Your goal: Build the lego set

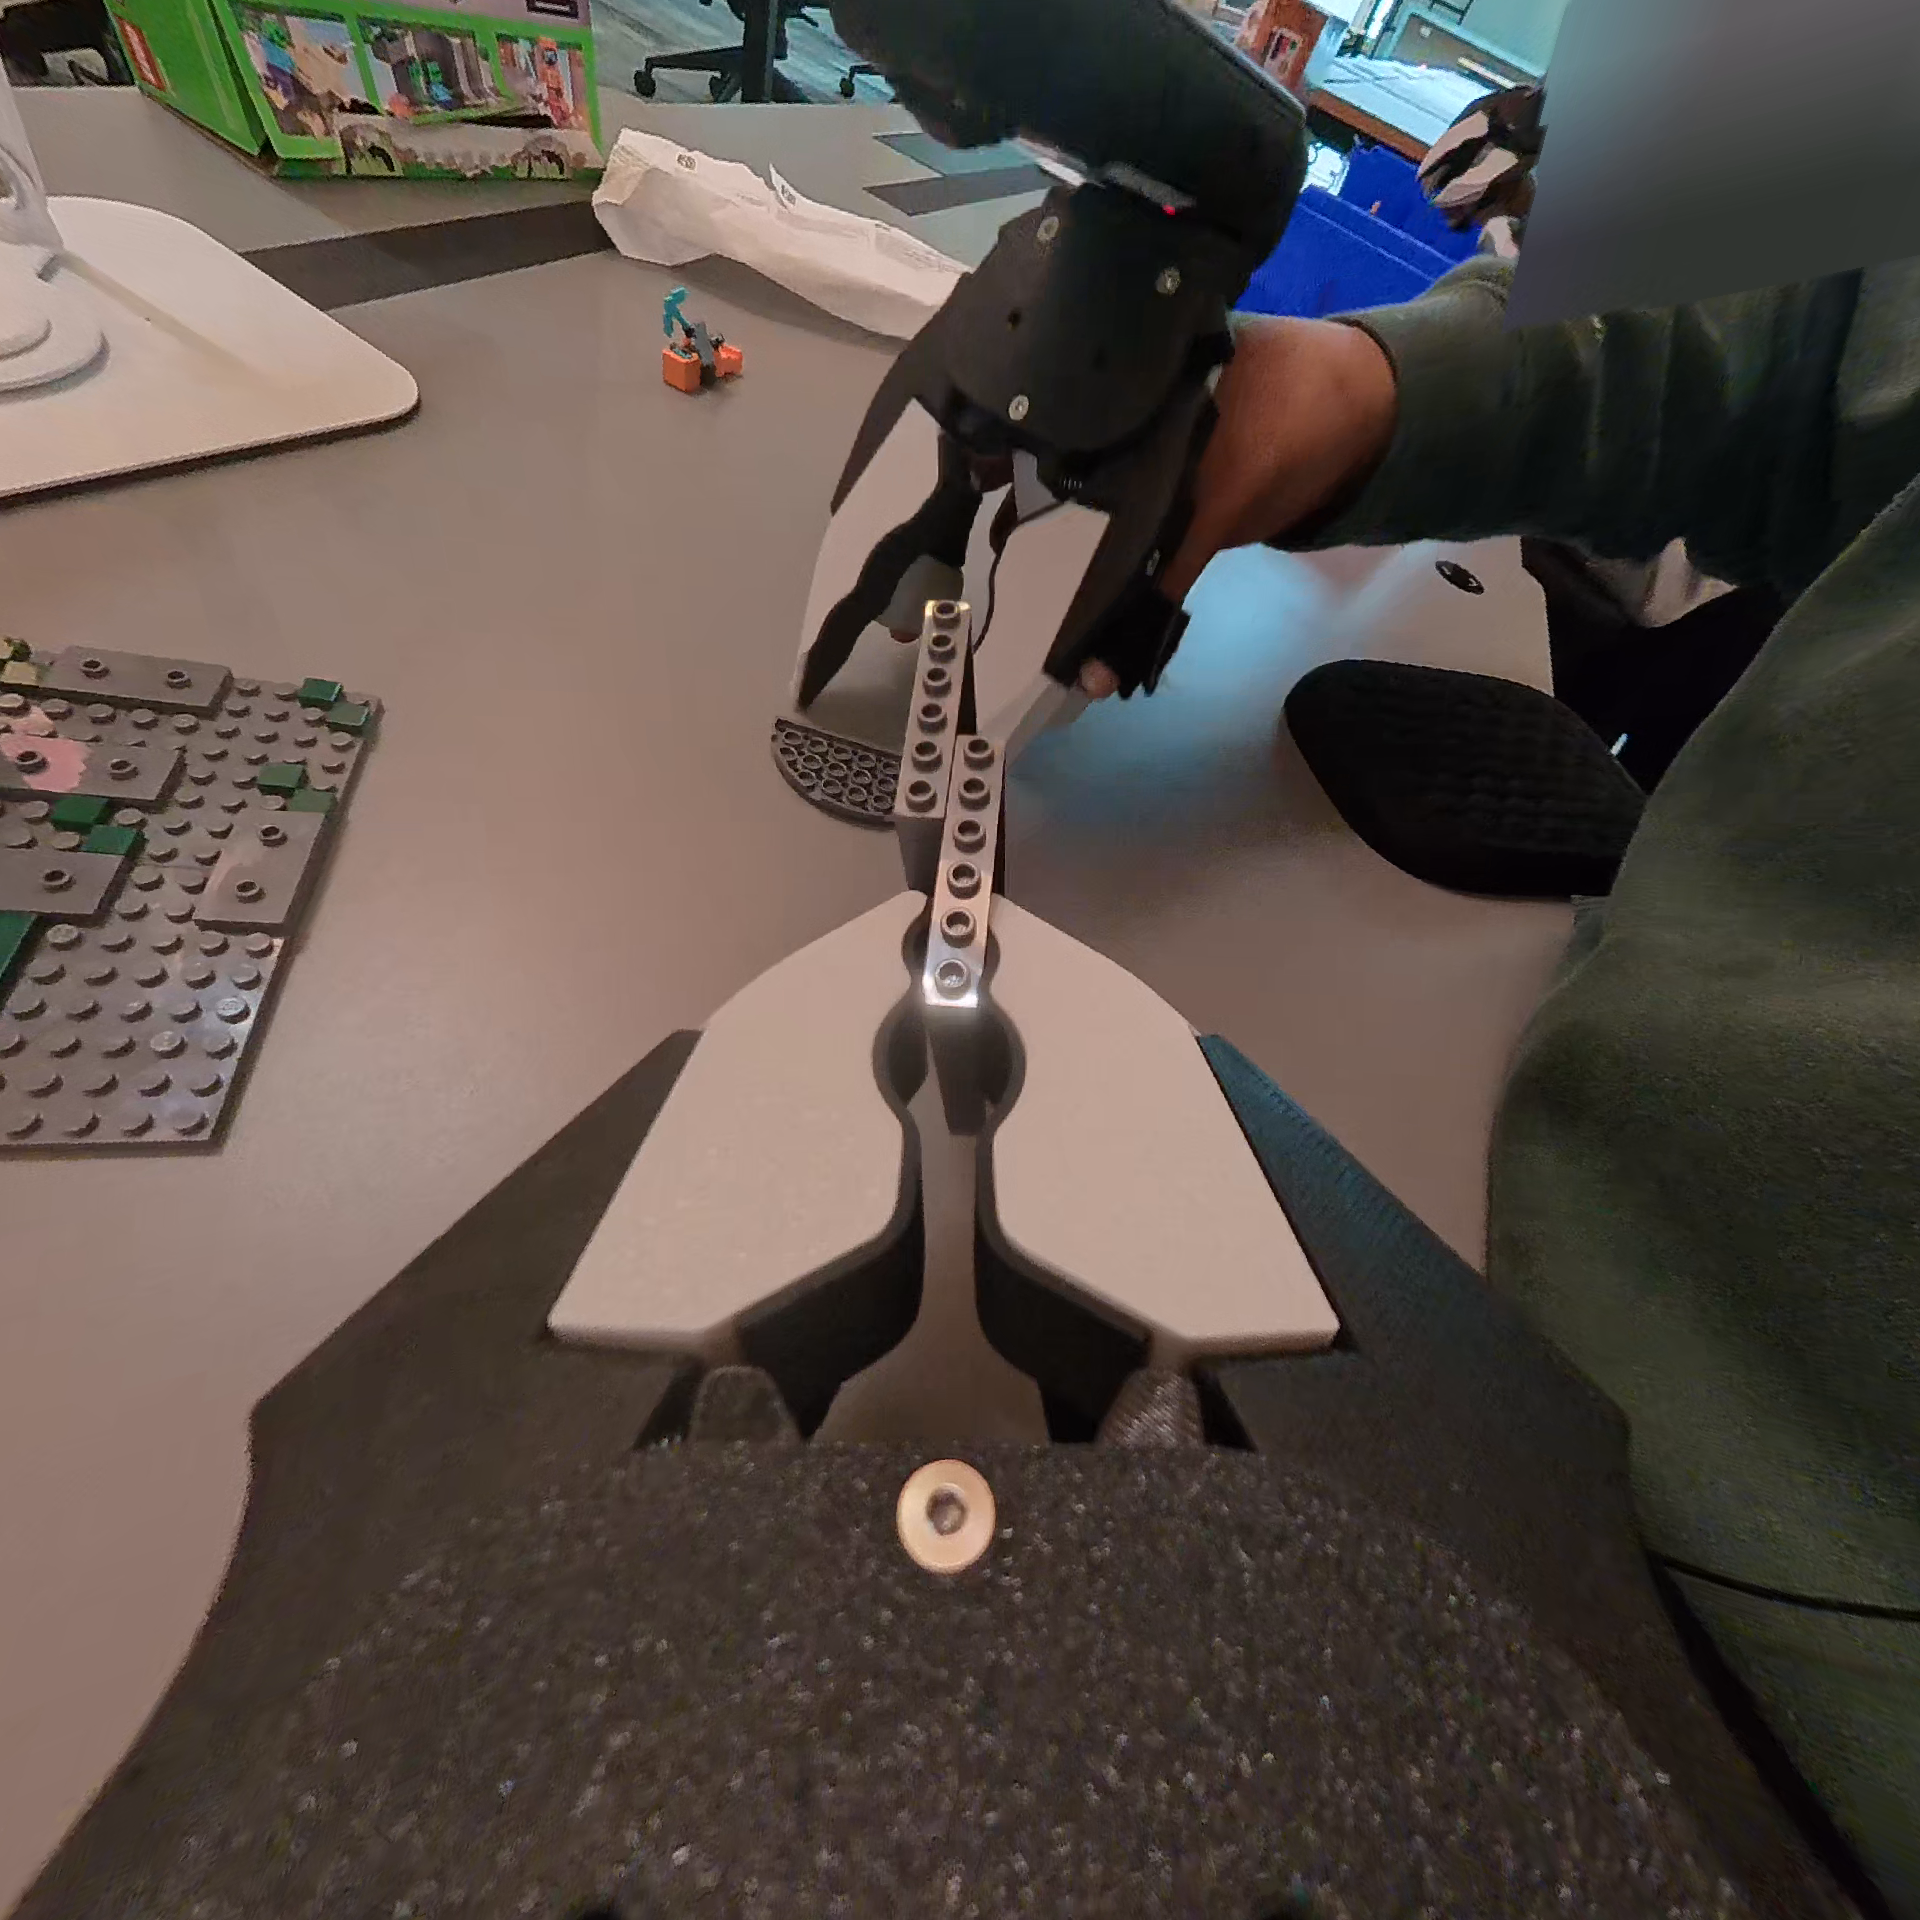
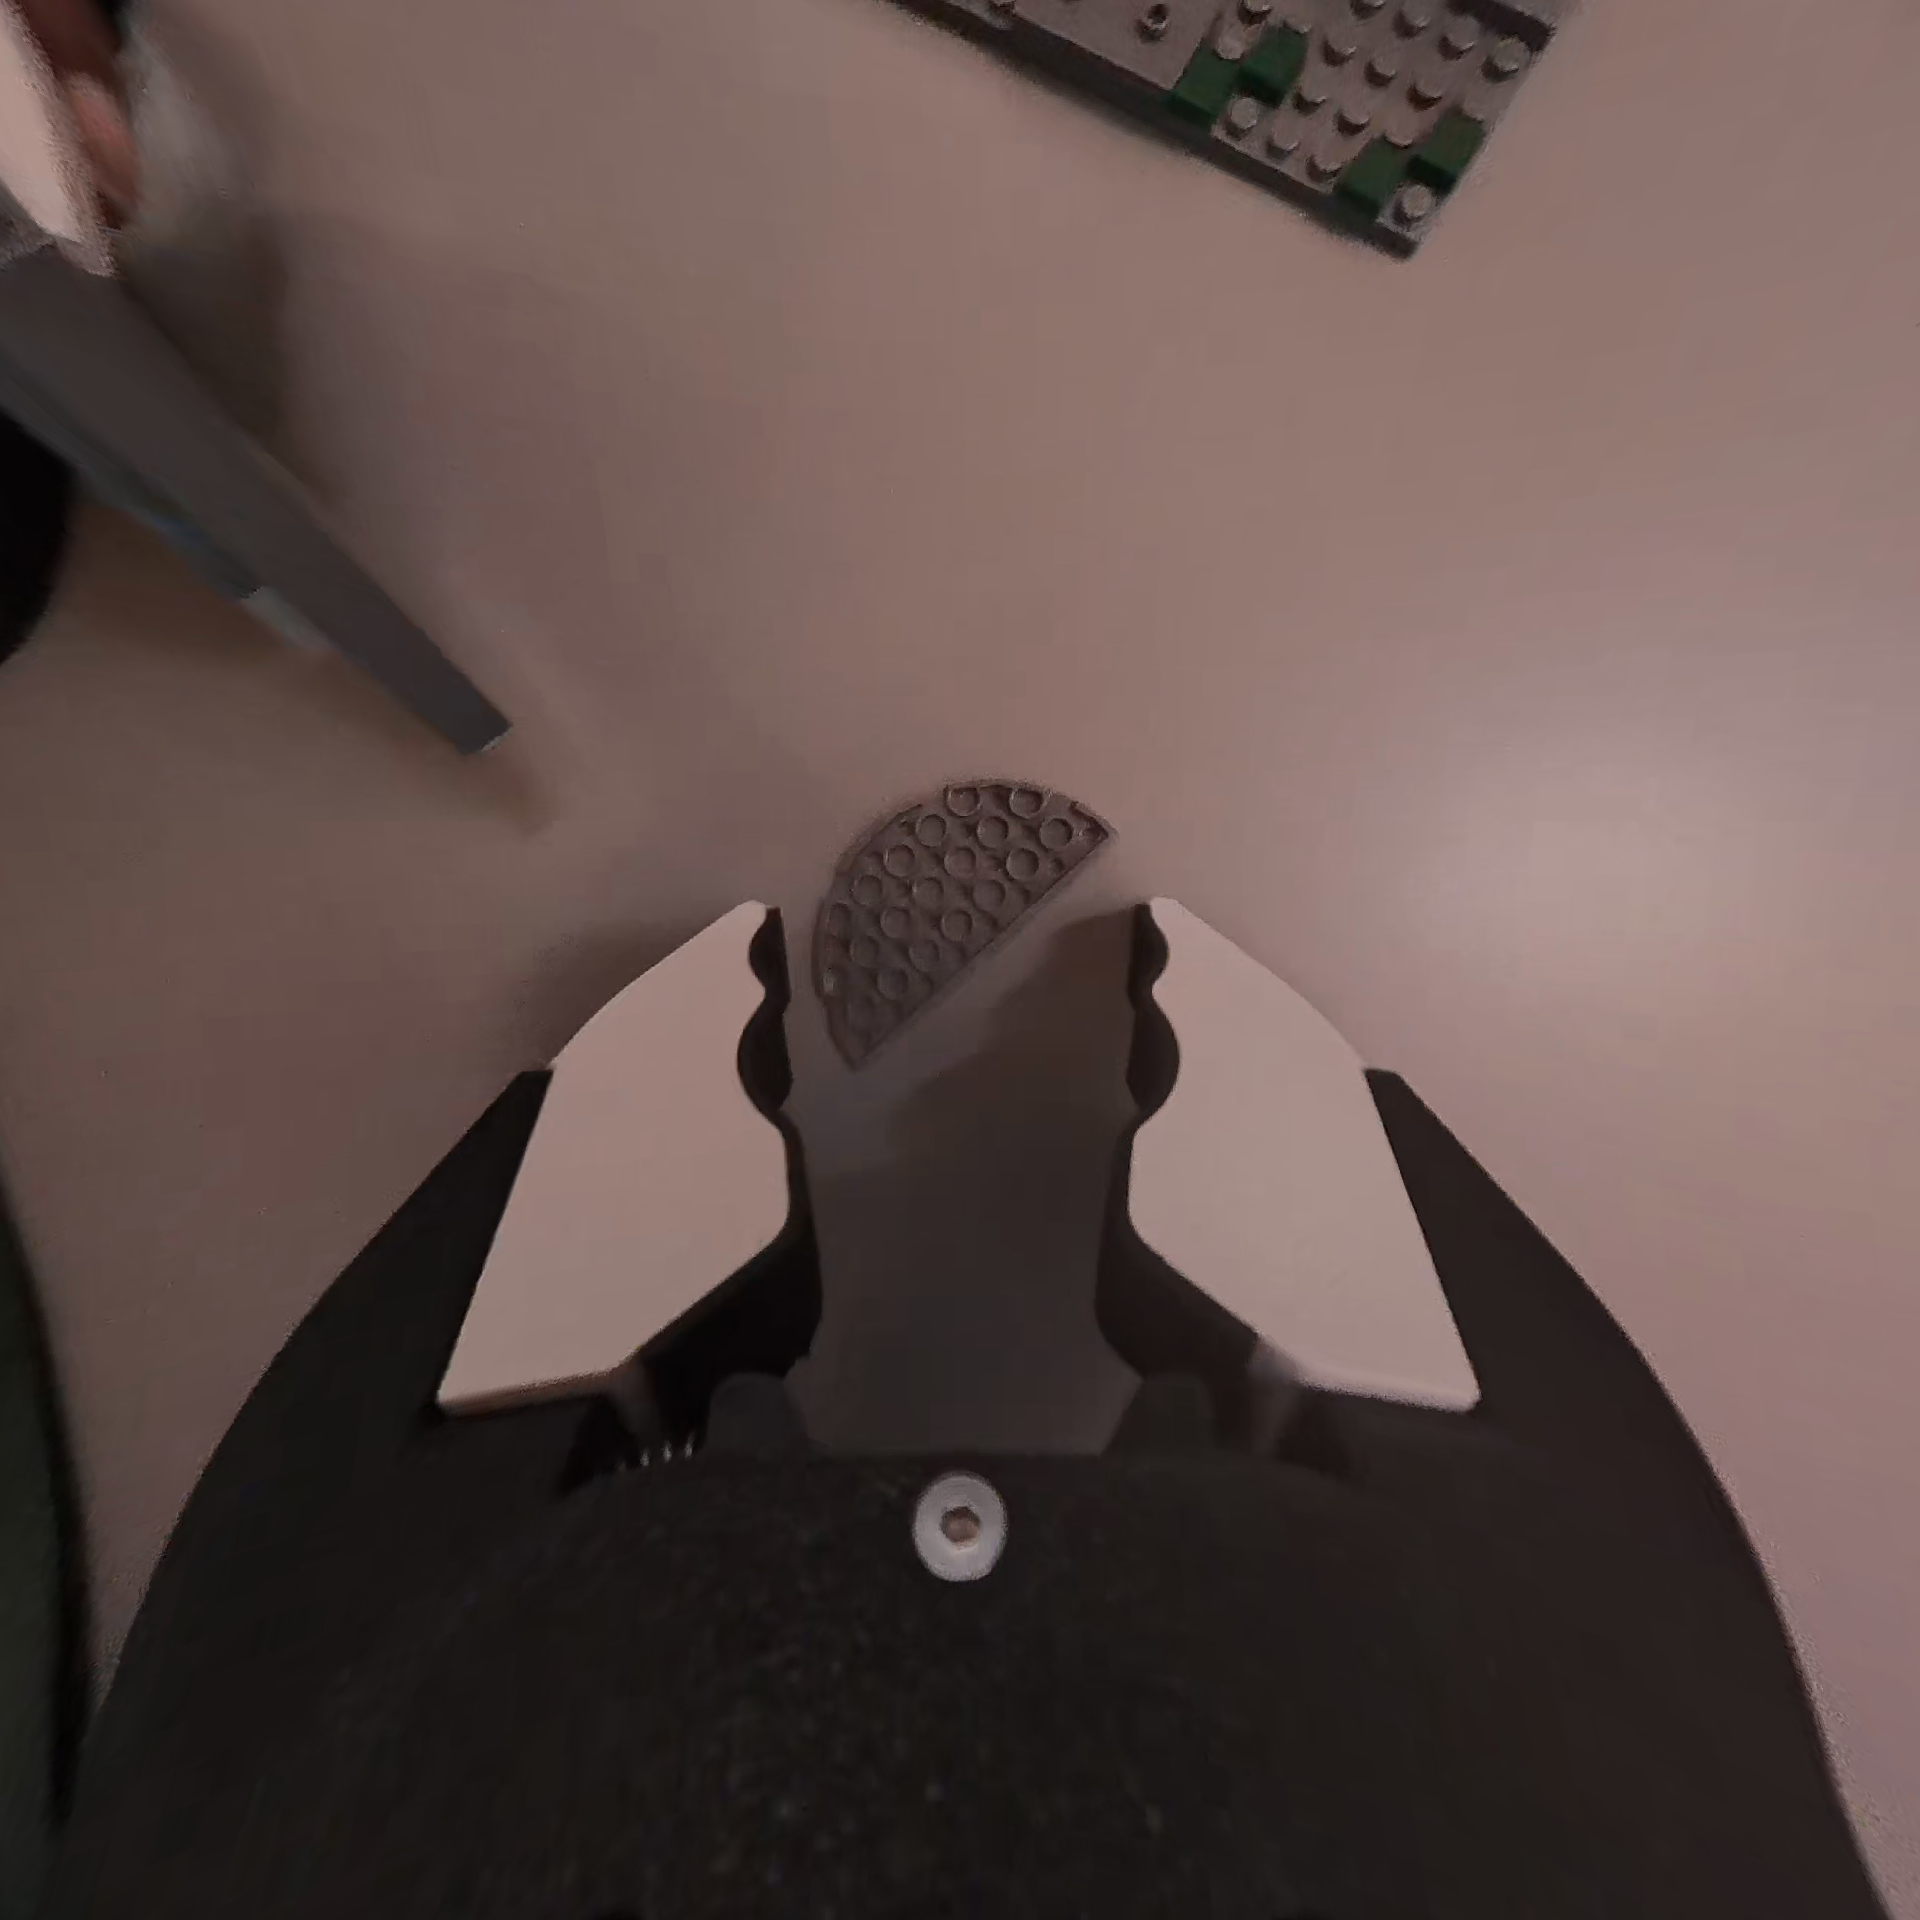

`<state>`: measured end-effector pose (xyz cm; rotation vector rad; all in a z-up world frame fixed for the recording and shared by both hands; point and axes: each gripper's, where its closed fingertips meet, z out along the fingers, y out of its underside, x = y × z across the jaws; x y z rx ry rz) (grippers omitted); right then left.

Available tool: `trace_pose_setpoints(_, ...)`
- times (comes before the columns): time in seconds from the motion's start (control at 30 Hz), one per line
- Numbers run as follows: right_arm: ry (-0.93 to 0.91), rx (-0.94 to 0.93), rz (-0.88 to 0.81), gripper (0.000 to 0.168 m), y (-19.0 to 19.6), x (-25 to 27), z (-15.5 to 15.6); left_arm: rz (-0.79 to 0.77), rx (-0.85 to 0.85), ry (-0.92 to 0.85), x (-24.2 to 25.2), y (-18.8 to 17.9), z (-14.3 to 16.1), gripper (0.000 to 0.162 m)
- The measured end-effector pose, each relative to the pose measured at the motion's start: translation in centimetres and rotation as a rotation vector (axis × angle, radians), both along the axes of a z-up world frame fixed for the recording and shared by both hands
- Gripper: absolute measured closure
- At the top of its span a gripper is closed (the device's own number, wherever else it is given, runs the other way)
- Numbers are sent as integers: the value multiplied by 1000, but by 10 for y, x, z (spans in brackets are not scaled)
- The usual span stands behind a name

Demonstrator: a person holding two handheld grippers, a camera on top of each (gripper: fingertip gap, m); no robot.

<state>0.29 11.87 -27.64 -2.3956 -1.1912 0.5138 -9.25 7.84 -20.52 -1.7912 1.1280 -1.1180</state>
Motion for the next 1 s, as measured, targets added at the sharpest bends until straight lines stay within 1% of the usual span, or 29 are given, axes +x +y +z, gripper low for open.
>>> trace_pose_setpoints(0.07, -78, 75, -3, 114, 4, 1, -4, -8, 0, 0, 0, -1, 0, 159)
trace_pose_setpoints(0.17, -84, 102, -3, 135, 5, -2, -4, -17, 3, -9, 0, -4, 3, 159)
trace_pose_setpoints(0.27, -95, 103, 9, 137, 8, 0, -4, -20, 8, -16, -2, -6, 5, 159)
trace_pose_setpoints(0.37, -165, 168, 34, 138, 22, 13, -1, -19, 10, -27, -4, -6, 7, 159)
trace_pose_setpoints(0.43, -243, 291, 84, 138, 36, 23, 6, -17, 12, -31, -5, -7, 8, 159)
trace_pose_setpoints(0.5, -403, 509, 181, 138, 53, 35, 21, -16, 16, -34, -5, -7, 9, 159)
trace_pose_setpoints(0.57, -607, 734, 361, 137, 57, 43, 31, -17, 15, -34, -5, -7, 9, 159)
trace_pose_setpoints(0.6, -654, 779, 474, 137, 45, 39, 27, -18, 15, -34, -5, -7, 9, 159)
trace_pose_setpoints(0.63, -632, 778, 573, 134, 25, 31, 22, -18, 15, -32, -5, -7, 9, 159)
trace_pose_setpoints(0.67, -573, 761, 638, 131, 2, 23, 21, -17, 17, -30, -5, -7, 9, 158)
trace_pose_setpoints(0.7, -502, 731, 683, 131, -22, 16, 23, -16, 20, -29, -5, -8, 9, 159)
trace_pose_setpoints(0.77, -383, 682, 710, 126, -55, 8, 35, -15, 21, -27, -5, -8, 9, 158)
trace_pose_setpoints(0.83, -268, 562, 626, 124, -68, 9, 41, -19, 21, -25, -4, -7, 9, 159)
trace_pose_setpoints(0.97, -31, 238, 327, 127, -60, 15, 36, -27, 25, -20, -1, -9, 9, 159)
trace_pose_setpoints(1.0, 10, 157, 259, 130, -57, 16, 31, -27, 25, -17, -1, -9, 8, 159)
